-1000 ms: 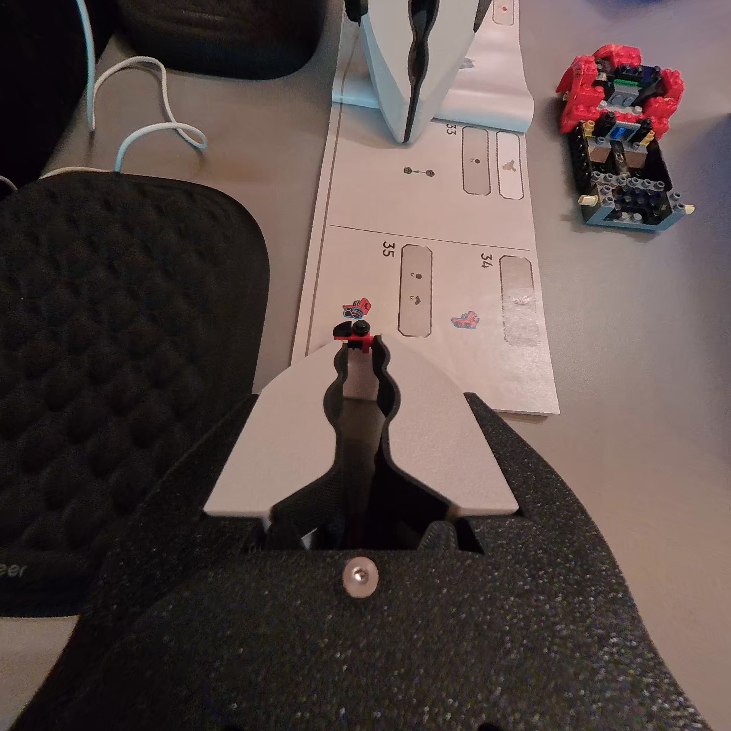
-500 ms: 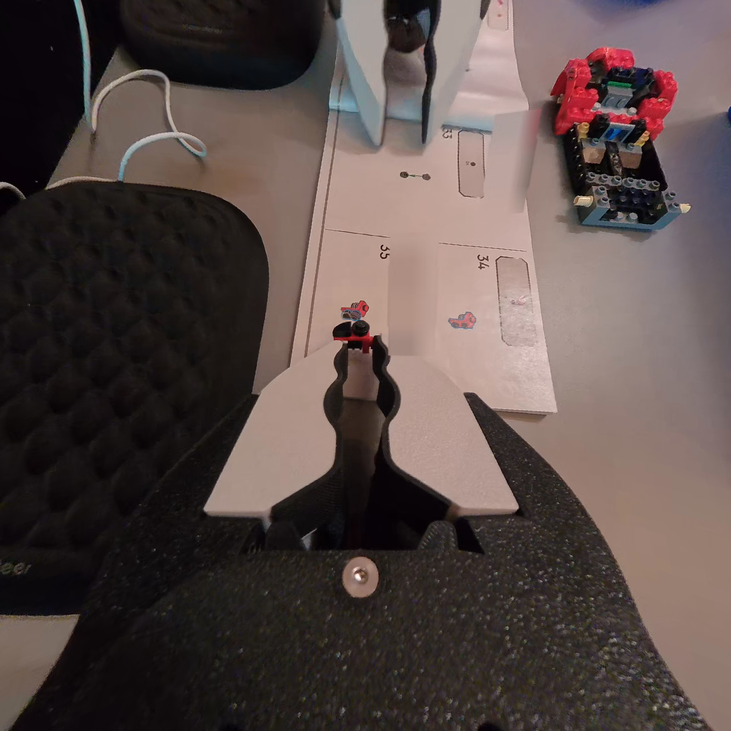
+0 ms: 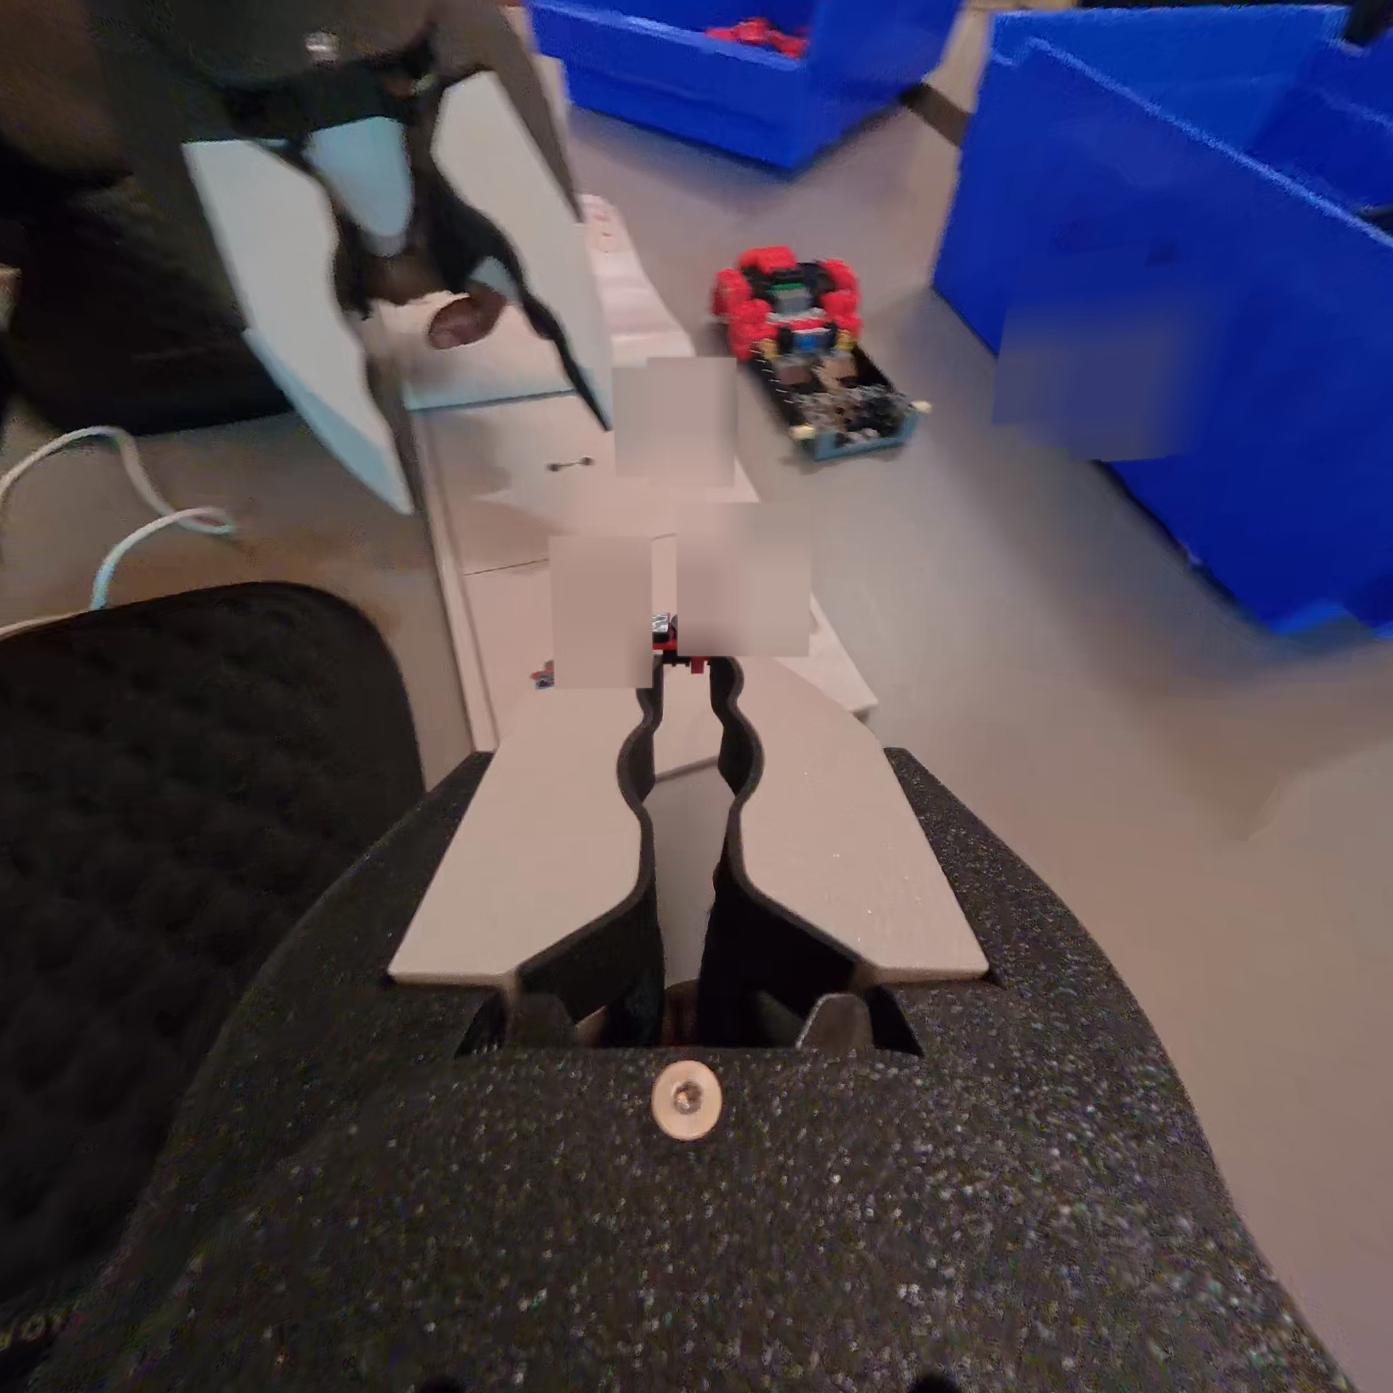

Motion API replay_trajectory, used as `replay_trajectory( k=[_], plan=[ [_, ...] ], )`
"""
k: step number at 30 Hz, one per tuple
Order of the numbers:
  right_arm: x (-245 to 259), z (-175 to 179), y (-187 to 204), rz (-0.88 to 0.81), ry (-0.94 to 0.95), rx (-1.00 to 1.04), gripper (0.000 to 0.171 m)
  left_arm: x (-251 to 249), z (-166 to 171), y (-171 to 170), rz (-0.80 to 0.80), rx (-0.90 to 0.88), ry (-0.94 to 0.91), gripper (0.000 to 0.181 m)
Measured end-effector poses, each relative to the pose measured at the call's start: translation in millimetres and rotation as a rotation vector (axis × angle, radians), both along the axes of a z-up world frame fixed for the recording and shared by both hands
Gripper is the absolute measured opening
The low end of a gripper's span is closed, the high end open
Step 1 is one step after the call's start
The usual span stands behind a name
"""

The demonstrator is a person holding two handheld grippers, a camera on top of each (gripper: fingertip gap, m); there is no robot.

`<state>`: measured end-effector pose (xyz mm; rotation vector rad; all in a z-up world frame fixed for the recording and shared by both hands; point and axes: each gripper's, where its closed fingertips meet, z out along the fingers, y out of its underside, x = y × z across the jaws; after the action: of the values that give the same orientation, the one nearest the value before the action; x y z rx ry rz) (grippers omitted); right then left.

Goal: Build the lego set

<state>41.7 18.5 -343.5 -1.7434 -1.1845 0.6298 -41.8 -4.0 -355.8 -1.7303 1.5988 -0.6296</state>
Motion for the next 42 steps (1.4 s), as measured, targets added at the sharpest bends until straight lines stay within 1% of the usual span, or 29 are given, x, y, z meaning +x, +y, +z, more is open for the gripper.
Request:
replay_trajectory(
  k=[2,6,10,15,17,22,27,28,29,30,33,34,35,36,38,42],
  plan=[
    [9.4,3.1,7.7,-0.102,0.010,0.005,0.012,11.2,0.1,-0.3,-0.001,-0.003,0.000,0.064],
    [19.0,7.6,11.7,-0.192,0.049,0.012,0.012,29.2,-14.0,0.8,-0.018,0.006,0.057,0.062],
    [23.9,6.6,12.4,-0.223,0.077,0.002,0.012,36.5,-23.6,6.9,-0.006,-0.003,0.070,0.060],
    [26.6,7.1,14.2,-0.234,0.089,0.010,0.012,34.4,-31.2,7.6,0.000,-0.072,0.076,0.057],
    [25.8,5.4,13.0,-0.227,0.083,0.005,0.012,35.0,-31.9,3.3,-0.019,-0.100,0.070,0.048],
    [25.2,-1.4,11.1,-0.221,0.064,-0.010,0.012,34.3,-31.7,3.9,-0.014,-0.108,0.056,0.034],
    [26.8,-4.6,11.5,-0.231,0.075,-0.025,0.012,32.3,-31.1,7.7,0.008,-0.139,0.036,0.011],
    [27.0,-5.4,11.6,-0.231,0.074,-0.028,0.012,32.5,-31.0,6.1,-0.004,-0.150,0.033,0.011],
    [27.1,-6.0,11.8,-0.231,0.073,-0.030,0.012,32.7,-30.7,3.9,-0.020,-0.160,0.032,0.015],
    [27.2,-6.2,11.9,-0.232,0.072,-0.031,0.012,33.1,-30.3,1.2,-0.041,-0.169,0.029,0.023],
    [27.3,-4.2,12.6,-0.230,0.070,-0.024,0.012,33.6,-29.8,-3.3,-0.077,-0.146,0.037,0.063],
    [27.2,-3.1,13.0,-0.230,0.074,-0.022,0.012,34.0,-29.8,-4.6,-0.088,-0.124,0.046,0.073],
    [27.1,-2.1,13.3,-0.230,0.078,-0.022,0.012,34.7,-29.9,-5.6,-0.100,-0.096,0.055,0.079],
    [27.3,-1.6,13.6,-0.230,0.080,-0.022,0.012,35.3,-30.5,-6.4,-0.111,-0.070,0.063,0.082],
    [28.3,-2.0,14.4,-0.235,0.076,-0.021,0.012,35.4,-34.5,-8.1,-0.126,-0.052,0.085,0.082],
    [29.9,-2.9,14.0,-0.242,0.080,-0.027,0.012,34.8,-33.3,-3.4,-0.091,-0.092,0.061,0.068]
  ],
)
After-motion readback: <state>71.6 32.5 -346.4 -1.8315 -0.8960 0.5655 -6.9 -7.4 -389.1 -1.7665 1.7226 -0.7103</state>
